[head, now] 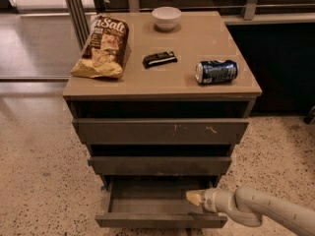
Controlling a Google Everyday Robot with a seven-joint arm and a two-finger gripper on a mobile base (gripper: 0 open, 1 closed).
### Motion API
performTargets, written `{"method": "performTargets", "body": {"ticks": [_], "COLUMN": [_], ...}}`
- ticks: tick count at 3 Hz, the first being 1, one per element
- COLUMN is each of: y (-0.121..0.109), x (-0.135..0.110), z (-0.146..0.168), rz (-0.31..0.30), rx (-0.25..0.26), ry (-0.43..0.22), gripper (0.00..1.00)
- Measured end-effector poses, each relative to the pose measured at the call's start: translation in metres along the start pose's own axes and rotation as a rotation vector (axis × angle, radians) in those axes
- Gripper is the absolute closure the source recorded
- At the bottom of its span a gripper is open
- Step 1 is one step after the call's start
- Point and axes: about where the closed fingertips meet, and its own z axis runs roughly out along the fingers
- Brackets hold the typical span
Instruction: Open bottom drawer
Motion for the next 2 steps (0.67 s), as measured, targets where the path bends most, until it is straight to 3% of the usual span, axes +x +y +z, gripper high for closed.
{"method": "performTargets", "body": {"ticks": [2], "y": [-0.0009], "x": [0.0015], "z": [-0.0004], "rz": [0.002], "rx": [0.001], "ry": [0.003], "gripper": [0.37]}}
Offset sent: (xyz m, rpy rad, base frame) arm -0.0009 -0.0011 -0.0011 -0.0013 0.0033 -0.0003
